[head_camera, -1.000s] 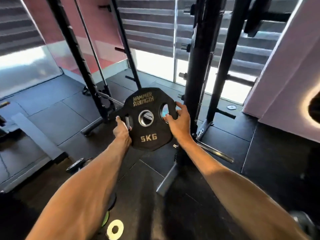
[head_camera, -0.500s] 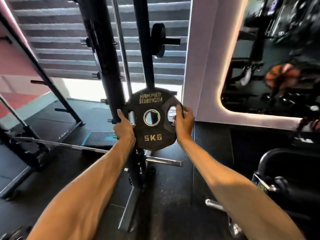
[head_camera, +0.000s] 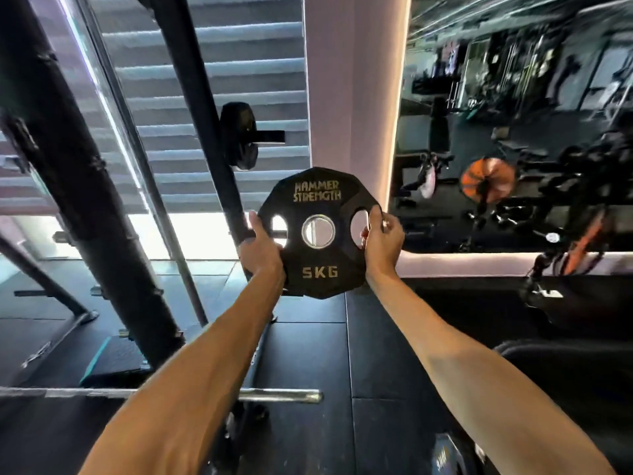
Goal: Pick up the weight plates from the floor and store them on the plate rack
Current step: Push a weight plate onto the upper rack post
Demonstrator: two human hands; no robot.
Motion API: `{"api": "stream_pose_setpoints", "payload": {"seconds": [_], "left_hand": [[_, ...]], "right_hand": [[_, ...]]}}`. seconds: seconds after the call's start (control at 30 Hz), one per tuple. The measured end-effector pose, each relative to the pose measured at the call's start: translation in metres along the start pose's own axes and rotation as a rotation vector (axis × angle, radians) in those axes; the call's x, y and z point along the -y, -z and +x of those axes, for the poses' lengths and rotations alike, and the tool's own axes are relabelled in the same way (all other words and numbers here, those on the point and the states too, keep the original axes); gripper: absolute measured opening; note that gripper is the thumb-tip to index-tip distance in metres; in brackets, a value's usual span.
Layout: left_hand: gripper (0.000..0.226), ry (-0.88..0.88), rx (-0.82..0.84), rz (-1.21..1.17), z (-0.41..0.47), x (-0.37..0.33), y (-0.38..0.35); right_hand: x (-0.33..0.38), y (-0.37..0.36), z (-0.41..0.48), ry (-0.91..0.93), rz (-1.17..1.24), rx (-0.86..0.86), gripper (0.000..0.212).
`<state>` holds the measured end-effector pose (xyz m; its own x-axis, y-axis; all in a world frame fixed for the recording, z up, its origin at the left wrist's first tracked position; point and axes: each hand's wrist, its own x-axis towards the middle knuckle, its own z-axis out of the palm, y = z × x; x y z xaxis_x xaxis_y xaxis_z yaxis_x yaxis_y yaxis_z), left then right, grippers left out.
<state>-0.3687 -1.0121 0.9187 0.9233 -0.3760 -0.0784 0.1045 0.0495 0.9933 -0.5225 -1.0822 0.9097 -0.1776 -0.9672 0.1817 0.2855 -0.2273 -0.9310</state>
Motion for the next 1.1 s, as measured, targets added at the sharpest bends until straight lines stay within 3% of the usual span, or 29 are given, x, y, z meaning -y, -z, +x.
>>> {"api": "stream_pose_setpoints", "payload": {"seconds": [0.1,0.2,0.3,0.4,0.57,0.7,0.8,0.97,1.1], "left_hand": [[0.059,-0.025,0.025,0.053,0.04,-0.006,-0.046],[0.072,-0.078,0.04,0.201,0.09,-0.012,-0.086],[0.055,-0.121,0.073,0.299,0.14,-0.017,-0.131],[0.081,-0.106,0.07,0.246,0.171,-0.018,-0.171],[0.073,-0.161,0.149,0.246,0.201,-0.022,-0.24],[0.083,-0.163,0.178,0.206,0.23,-0.009,-0.304],[0.091,-0.125,0.165,0.188,0.249,-0.002,-0.357],[0.077,-0.18,0.104,0.207,0.275,-0.009,-0.438],[0.082,-0.216,0.004,0.19,0.304,-0.019,-0.481]], "right_hand": [[-0.012,-0.024,0.047,0.032,0.011,-0.039,0.028],[-0.026,-0.054,0.092,0.061,0.022,-0.069,0.032],[-0.039,-0.079,0.136,0.061,0.04,-0.121,0.034],[-0.051,-0.097,0.176,0.063,0.054,-0.155,0.036],[-0.071,-0.112,0.245,0.091,0.059,-0.234,0.029],[-0.086,-0.116,0.305,0.115,0.049,-0.289,0.021],[-0.101,-0.12,0.359,0.108,0.067,-0.286,0.025],[-0.114,-0.133,0.452,0.111,0.102,-0.264,0.023],[-0.127,-0.157,0.514,0.084,0.154,-0.153,0.021]]}}
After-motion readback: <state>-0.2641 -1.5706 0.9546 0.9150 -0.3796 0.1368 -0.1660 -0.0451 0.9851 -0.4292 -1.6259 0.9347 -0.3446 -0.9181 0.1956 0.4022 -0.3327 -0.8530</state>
